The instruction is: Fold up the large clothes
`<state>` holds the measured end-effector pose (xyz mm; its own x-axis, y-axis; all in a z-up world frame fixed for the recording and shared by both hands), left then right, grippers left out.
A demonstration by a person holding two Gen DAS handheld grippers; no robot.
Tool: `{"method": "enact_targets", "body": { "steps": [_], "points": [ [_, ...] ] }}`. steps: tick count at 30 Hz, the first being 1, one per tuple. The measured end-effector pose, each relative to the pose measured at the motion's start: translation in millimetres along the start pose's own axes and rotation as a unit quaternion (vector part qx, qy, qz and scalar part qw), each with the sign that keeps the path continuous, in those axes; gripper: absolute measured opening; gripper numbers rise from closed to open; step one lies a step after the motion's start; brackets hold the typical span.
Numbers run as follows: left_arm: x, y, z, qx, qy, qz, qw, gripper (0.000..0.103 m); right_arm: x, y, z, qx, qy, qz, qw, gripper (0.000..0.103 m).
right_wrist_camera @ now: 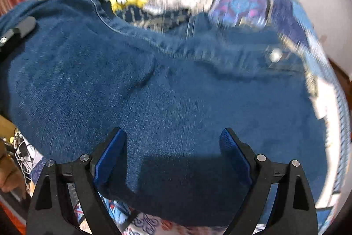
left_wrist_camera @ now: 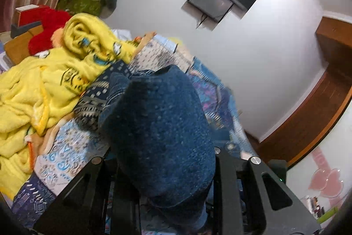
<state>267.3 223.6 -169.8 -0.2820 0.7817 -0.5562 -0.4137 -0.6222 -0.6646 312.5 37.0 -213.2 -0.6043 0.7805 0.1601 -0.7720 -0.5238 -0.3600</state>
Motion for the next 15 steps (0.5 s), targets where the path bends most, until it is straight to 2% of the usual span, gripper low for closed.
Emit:
{"method": "enact_targets", "body": {
  "steps": [2, 6, 10, 12, 15],
  "points": [
    [6, 6, -10, 0.01, -0.016, 0.002, 0.9998, 0.024, -3, 3, -10, 0.002, -0.004, -0.014, 1.0, 0.093],
    [11, 3, -18, 0.017, -0.016, 0.008, 0.9997, 0.024, 3, 4, -8, 0.006, 0.013, 0.029, 0.999, 0.094],
    [-9, -5, -15, 0.009, -0.006, -0.017, 0.9998, 0.024, -13, 6, 8, 0.021, -0.033, 0.011, 0.999, 0.094],
    [-28, -10, -14, 0.003, 0.003, -0.037, 0.9993, 0.024, -27, 11, 24, 0.002, -0.048, -0.013, 0.999, 0.094],
    [-67, -18, -18, -0.002, 0.025, -0.071, 0.9972, 0.024, -61, 19, 53, -0.039, -0.021, -0.053, 0.998, 0.094]
  ]
}}
Point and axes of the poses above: each gripper's, at about its wrist camera, not at the fingertips, and z roughly against the way its jaws point, x to its left, y to its underside, the point moved 4 cm from there along -z, roughly the way its jaws point, and after that the axes turned 3 degrees about x, right-handed, at the moved point
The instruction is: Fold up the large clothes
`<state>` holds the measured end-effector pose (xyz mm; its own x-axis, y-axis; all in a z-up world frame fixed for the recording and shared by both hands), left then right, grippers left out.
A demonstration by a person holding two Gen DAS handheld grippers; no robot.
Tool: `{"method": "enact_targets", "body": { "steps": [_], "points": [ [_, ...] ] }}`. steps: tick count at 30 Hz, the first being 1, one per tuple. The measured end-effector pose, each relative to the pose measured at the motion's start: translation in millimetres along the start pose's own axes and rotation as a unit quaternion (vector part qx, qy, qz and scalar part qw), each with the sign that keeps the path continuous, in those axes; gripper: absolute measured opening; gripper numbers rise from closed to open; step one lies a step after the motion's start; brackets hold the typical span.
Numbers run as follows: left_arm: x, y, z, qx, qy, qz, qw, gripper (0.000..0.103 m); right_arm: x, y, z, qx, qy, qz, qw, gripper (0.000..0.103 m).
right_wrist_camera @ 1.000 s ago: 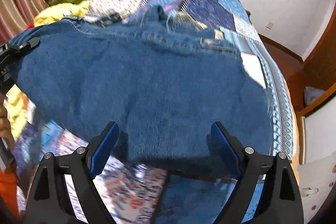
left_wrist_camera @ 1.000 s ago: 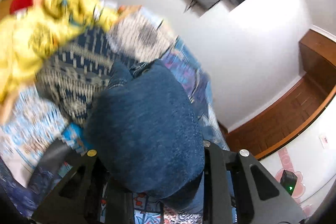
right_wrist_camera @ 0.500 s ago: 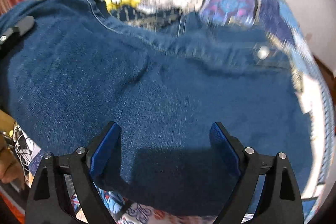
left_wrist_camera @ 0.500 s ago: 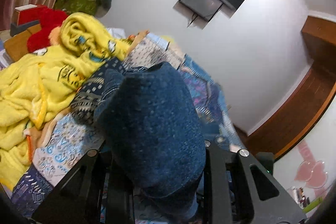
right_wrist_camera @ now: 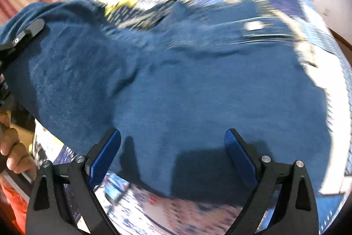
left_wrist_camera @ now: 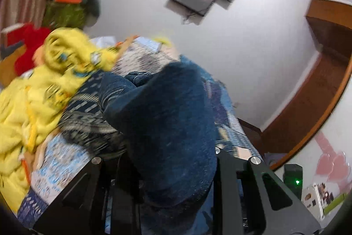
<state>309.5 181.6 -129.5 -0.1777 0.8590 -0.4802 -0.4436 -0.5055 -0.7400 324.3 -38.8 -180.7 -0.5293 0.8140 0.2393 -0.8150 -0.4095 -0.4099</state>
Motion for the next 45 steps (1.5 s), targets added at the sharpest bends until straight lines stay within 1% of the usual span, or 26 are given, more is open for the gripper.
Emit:
{"method": "enact_targets", "body": {
  "steps": [1, 5, 8, 9, 11, 12, 14, 15, 17, 19, 20, 22, 23, 24, 25, 27, 29, 33, 35, 38, 39, 40, 41, 42, 43, 45],
  "points": [
    [-9, -3, -2, -0.002, 0.003, -0.006, 1.0, 0.024, -16, 2, 14, -0.02, 0.015, -0.013, 1.0, 0.094],
    [-59, -21, -14, -0.008, 0.035, -0.036, 0.9987, 0.024, -61, 17, 56, -0.061, 0.035, -0.061, 0.996, 0.094],
    [-100, -26, -27, -0.004, 0.063, -0.054, 0.9965, 0.024, -94, 33, 86, -0.089, 0.056, -0.103, 0.989, 0.094],
    [-119, -23, -34, 0.001, 0.075, -0.064, 0.9951, 0.024, -105, 38, 94, -0.098, 0.068, -0.116, 0.986, 0.094],
    [-144, -16, -44, 0.011, 0.086, -0.085, 0.9926, 0.024, -118, 46, 106, -0.108, 0.084, -0.132, 0.982, 0.094],
    [-164, -6, -53, 0.023, 0.093, -0.103, 0.99, 0.024, -125, 49, 113, -0.114, 0.094, -0.141, 0.979, 0.094],
    [-188, 10, -64, 0.04, 0.099, -0.135, 0.9851, 0.024, -138, 52, 120, -0.119, 0.103, -0.152, 0.976, 0.094],
    [-202, 26, -73, 0.058, 0.101, -0.158, 0.9805, 0.024, -142, 55, 123, -0.121, 0.104, -0.156, 0.975, 0.094],
    [-220, 52, -86, 0.091, 0.107, -0.19, 0.9716, 0.024, -149, 63, 128, -0.123, 0.103, -0.164, 0.973, 0.094],
    [-228, 77, -96, 0.12, 0.111, -0.216, 0.9625, 0.024, -156, 70, 133, -0.122, 0.106, -0.167, 0.973, 0.094],
    [-233, 96, -103, 0.145, 0.109, -0.238, 0.9543, 0.024, -158, 72, 133, -0.12, 0.112, -0.167, 0.972, 0.094],
    [-236, 121, -111, 0.176, 0.101, -0.267, 0.9421, 0.024, -161, 78, 136, -0.119, 0.12, -0.168, 0.971, 0.094],
    [-238, 138, -117, 0.196, 0.095, -0.29, 0.9318, 0.024, -163, 82, 137, -0.118, 0.121, -0.169, 0.971, 0.094],
    [-238, 150, -121, 0.212, 0.091, -0.306, 0.9235, 0.024, -163, 87, 140, -0.116, 0.119, -0.17, 0.971, 0.094],
    [-236, 157, -123, 0.22, 0.087, -0.317, 0.9184, 0.024, -162, 89, 140, -0.116, 0.117, -0.172, 0.971, 0.094],
    [-235, 175, -125, 0.236, 0.077, -0.346, 0.9047, 0.026, -164, 94, 143, -0.117, 0.113, -0.176, 0.971, 0.094],
    [-232, 182, -126, 0.25, 0.075, -0.358, 0.8967, 0.028, -164, 97, 147, -0.118, 0.111, -0.179, 0.97, 0.094],
    [-222, 185, -123, 0.28, 0.072, -0.345, 0.8929, 0.036, -163, 99, 151, -0.121, 0.111, -0.182, 0.97, 0.094],
    [-221, 183, -119, 0.285, 0.066, -0.349, 0.8906, 0.039, -161, 99, 154, -0.124, 0.111, -0.18, 0.969, 0.094],
    [-223, 179, -102, 0.263, 0.053, -0.376, 0.887, 0.04, -156, 96, 158, -0.129, 0.112, -0.173, 0.97, 0.094],
    [-221, 177, -94, 0.255, 0.046, -0.383, 0.8867, 0.044, -152, 95, 160, -0.132, 0.114, -0.168, 0.97, 0.094],
    [-221, 176, -86, 0.252, 0.048, -0.382, 0.8875, 0.052, -150, 94, 161, -0.135, 0.115, -0.163, 0.971, 0.094],
    [-219, 172, -76, 0.248, 0.056, -0.377, 0.8909, 0.056, -147, 92, 162, -0.138, 0.116, -0.159, 0.971, 0.094],
    [-219, 168, -68, 0.245, 0.065, -0.372, 0.8932, 0.062, -144, 91, 162, -0.139, 0.116, -0.155, 0.971, 0.094],
    [-219, 164, -60, 0.241, 0.073, -0.367, 0.8957, 0.066, -142, 90, 161, -0.14, 0.116, -0.153, 0.971, 0.094],
    [-216, 150, -42, 0.226, 0.082, -0.357, 0.9026, 0.07, -138, 87, 160, -0.141, 0.111, -0.152, 0.972, 0.094]
  ]
}}
Point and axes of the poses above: each gripper's, at about its wrist camera, not at the fingertips, and z roughly against the way its jaws point, x to its left, y to its underside, the point moved 4 cm from there along -z, roughly the way its jaws point, and after that the axes turned 3 degrees about x, right-handed, at the moved point
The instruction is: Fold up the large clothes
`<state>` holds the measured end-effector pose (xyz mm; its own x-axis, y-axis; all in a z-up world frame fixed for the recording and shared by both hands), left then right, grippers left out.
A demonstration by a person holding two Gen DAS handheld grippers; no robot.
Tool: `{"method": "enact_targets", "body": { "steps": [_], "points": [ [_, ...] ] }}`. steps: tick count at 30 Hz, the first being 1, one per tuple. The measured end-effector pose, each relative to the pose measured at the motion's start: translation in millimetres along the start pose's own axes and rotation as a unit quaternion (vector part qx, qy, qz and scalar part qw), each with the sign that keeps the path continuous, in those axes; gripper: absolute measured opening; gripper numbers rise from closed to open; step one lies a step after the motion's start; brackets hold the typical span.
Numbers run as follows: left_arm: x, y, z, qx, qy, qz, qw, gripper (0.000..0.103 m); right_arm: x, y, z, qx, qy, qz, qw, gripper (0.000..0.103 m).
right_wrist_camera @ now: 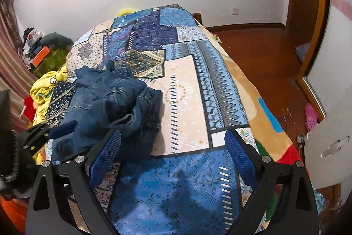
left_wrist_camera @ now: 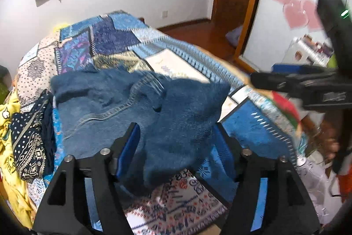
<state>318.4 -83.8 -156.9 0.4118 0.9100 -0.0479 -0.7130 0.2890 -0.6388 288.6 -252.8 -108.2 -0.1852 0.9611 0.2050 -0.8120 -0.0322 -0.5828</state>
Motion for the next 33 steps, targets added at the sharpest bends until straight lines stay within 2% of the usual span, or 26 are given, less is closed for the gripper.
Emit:
{"method": "enact_targets", "body": {
  "steps": [2, 4, 7, 9, 10, 14, 18, 23, 27, 31, 33],
  "points": [
    [12, -1, 23, -0.028, -0.011, 0.011, 0.9995, 0.077, 7, -1, -1, 0.0, -0.012, 0.001, 1.0, 0.094],
    [27, -2, 39, -0.049, -0.03, 0.026, 0.998, 0.092, 19, -2, -2, 0.002, -0.024, 0.009, 1.0, 0.094],
    [62, 2, 55, -0.072, -0.074, 0.053, 0.9932, 0.094, 41, -4, -5, 0.001, -0.039, 0.029, 0.999, 0.094],
    [91, 10, 53, -0.054, -0.109, 0.081, 0.9892, 0.094, 55, -4, -9, 0.003, -0.049, 0.041, 0.998, 0.094],
    [99, 14, 51, -0.046, -0.112, 0.091, 0.9884, 0.094, 61, -5, -12, 0.005, -0.053, 0.047, 0.997, 0.094],
    [128, 39, 26, 0.013, -0.087, 0.143, 0.9858, 0.094, 85, -1, -34, 0.02, -0.061, 0.074, 0.995, 0.094],
    [131, 62, -2, 0.06, -0.109, 0.139, 0.9825, 0.094, 88, 5, -65, 0.057, -0.043, 0.091, 0.993, 0.094],
    [136, 80, -10, 0.044, -0.084, 0.151, 0.9839, 0.096, 72, 10, -90, 0.091, 0.0, 0.134, 0.987, 0.094],
    [138, 83, -11, 0.039, -0.068, 0.159, 0.9841, 0.097, 51, 9, -85, 0.099, -0.024, 0.138, 0.985, 0.095],
    [139, 81, -11, 0.049, -0.053, 0.167, 0.9832, 0.097, 41, 16, -78, 0.101, -0.023, 0.144, 0.984, 0.095],
    [141, 78, -8, 0.052, -0.057, 0.164, 0.9834, 0.097, 42, 16, -75, 0.098, -0.018, 0.15, 0.984, 0.096]
  ]
}}
Point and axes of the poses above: each gripper's, at about its wrist camera, not at the fingertips, and z roughly against the way its jaws point, x to its left, y to its underside, the point moved 4 cm from there along -z, roughly the way its jaws point, and after that the axes turned 3 degrees about x, right-handed, at the moved point
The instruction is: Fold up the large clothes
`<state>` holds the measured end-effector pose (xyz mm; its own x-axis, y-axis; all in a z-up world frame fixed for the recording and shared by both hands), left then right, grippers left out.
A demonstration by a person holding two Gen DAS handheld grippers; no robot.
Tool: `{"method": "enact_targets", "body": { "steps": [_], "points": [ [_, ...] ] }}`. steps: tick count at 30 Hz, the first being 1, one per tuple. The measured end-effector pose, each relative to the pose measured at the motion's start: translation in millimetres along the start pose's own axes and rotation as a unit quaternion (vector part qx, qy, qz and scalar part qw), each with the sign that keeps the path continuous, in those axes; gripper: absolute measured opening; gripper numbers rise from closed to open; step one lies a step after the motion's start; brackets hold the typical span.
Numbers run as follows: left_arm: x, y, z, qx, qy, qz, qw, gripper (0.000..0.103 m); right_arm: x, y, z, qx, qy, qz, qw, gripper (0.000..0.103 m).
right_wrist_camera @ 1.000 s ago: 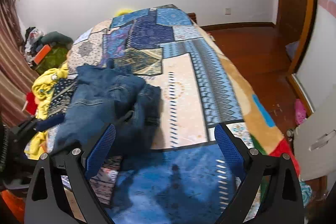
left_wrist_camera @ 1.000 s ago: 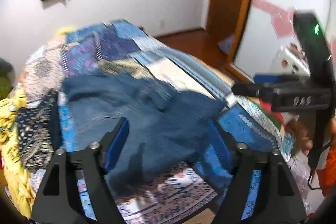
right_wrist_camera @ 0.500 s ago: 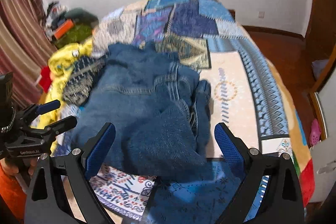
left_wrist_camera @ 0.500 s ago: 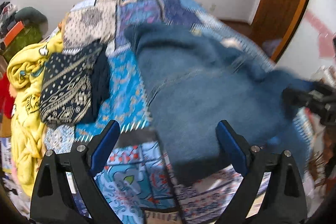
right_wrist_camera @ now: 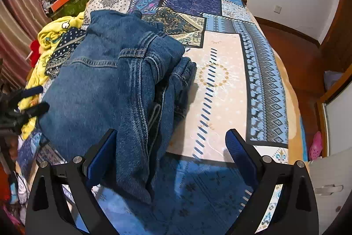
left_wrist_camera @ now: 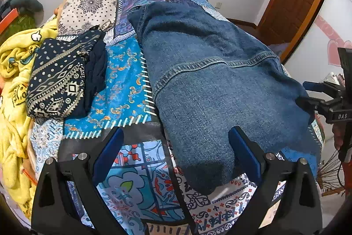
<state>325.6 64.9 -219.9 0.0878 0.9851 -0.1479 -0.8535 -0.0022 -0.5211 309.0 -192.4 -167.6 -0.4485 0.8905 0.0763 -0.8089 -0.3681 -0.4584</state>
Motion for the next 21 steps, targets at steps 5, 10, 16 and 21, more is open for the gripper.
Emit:
{"method": "enact_targets", "body": {
  "steps": [5, 10, 16, 21],
  "points": [
    [8, -18, 20, -0.033, -0.065, -0.038, 0.9966, 0.097, 7, -15, 22, -0.026, 0.032, 0.027, 0.999, 0.096],
    [22, -51, 34, -0.063, -0.092, -0.046, 0.9927, 0.097, 13, -44, 43, -0.078, 0.038, 0.033, 0.996, 0.097],
    [30, -91, 17, -0.062, -0.077, -0.034, 0.9945, 0.097, 22, -79, 27, -0.082, 0.01, 0.02, 0.996, 0.097],
    [25, -111, -26, -0.02, -0.049, -0.035, 0.998, 0.097, 32, -95, -11, -0.036, -0.031, 0.019, 0.999, 0.097]
  ]
}}
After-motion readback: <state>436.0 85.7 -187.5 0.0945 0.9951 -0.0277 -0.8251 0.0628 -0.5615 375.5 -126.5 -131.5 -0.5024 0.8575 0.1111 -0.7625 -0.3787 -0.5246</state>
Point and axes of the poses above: each gripper's, at about its wrist camera, not at the fingertips, and z roughly against the way its jaws point, x to its left, y to its underside, the point moved 4 cm from there along -z, roughly the way its jaws point, and after that the axes turned 3 degrees about x, right-handed, at the moved point
